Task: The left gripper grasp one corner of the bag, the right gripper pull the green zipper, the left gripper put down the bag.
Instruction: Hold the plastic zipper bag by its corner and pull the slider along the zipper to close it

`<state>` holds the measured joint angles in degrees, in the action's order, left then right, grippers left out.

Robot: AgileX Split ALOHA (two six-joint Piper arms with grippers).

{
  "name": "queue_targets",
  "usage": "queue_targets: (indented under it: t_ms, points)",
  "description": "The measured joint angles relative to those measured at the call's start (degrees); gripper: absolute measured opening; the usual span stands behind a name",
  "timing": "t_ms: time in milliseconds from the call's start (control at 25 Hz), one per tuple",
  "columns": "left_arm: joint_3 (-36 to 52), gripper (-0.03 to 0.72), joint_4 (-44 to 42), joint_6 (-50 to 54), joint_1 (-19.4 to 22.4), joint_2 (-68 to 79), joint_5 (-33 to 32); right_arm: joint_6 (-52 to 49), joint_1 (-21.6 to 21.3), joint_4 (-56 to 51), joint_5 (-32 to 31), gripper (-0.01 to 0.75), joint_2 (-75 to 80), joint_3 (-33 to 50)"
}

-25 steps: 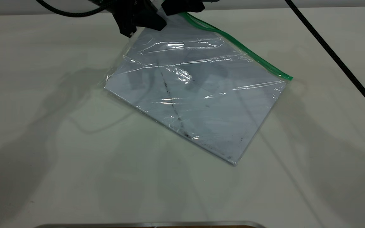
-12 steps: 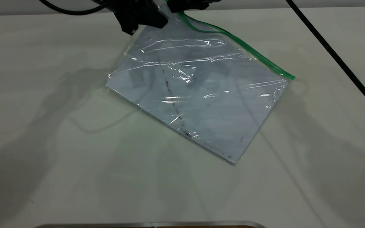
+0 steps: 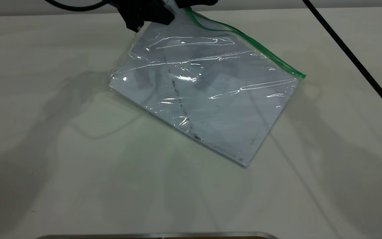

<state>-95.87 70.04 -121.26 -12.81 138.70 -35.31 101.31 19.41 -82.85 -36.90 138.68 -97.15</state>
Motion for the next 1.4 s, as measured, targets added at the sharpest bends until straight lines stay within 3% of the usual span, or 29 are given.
queue_targets:
  t_ms: [240, 400, 1040, 1400]
  points:
    - [0.0, 0.053, 0.0, 0.0, 0.04, -0.06, 0.12, -1.57, 0.0, 1.09, -1.64, 0.31, 0.0, 0.0]
    - [0.04, 0.053, 0.0, -0.06, 0.04, -0.06, 0.12, -4.54, 0.0, 5.4, -1.3, 0.378, 0.0, -0.17]
    - [0.04, 0.053, 0.37, 0.0, 0.04, -0.24, -0.8, -7.51, 0.0, 9.61, 4.02, 0.349, 0.0, -0.17]
    - [0.04, 0.053, 0.39, 0.0, 0.41, -0.24, -1.55, -7.3, -0.72, 9.85, 2.97, 0.168, 0.0, -0.17]
